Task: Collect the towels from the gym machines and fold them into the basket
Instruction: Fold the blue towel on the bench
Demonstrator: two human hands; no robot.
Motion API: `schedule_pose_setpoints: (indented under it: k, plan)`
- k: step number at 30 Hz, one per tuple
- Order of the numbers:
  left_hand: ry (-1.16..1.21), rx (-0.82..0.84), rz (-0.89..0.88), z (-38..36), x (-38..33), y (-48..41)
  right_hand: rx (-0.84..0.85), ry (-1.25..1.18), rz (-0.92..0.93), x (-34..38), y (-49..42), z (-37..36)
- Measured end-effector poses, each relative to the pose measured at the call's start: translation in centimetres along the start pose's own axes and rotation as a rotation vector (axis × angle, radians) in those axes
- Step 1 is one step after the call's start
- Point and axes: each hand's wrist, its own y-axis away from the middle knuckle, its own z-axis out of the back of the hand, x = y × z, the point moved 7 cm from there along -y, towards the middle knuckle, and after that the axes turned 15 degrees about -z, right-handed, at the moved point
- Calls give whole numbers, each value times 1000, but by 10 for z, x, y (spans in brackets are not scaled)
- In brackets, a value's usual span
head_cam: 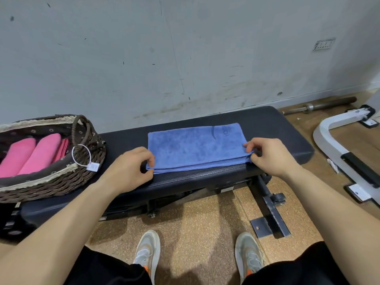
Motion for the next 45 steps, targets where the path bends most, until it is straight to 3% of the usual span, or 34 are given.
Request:
schedule_pose_setpoints:
  k: [5,11,14,17,20,24,28,32,37,42,45]
  plan:
    - [-36,-6,-65,3,-4,-2,-33,4,8,-6,4,6]
    - [-216,122,-45,-5,-8,-10,30,286,93,2,12,-3]
    - [-241,22,34,3,-13,-29,-100,352,73,18,7,4]
    - [-120,-143,122,-1,-23,-62,-177,237,72,49,-5,-5]
    - [-63,-88,117,-31,-37,-94,-111,178,100,85,-21,-36]
    - [-129,54,109,-66,-34,-117,33,276,98,107,-40,-80]
    - [-226,144,121,-80,-25,-118,139,410,90,95,-47,-105]
    - [-198,190,177,-82,-6,-108,135,450,47,68,-52,-96]
    - [-238,171,261,-75,10,-90,104,460,-75,33,-54,-75]
    - [-108,138,268,-69,8,-66,138,446,-91,24,-33,-73]
    - [42,-28,291,-53,4,-51,112,464,-71,26,-22,-65]
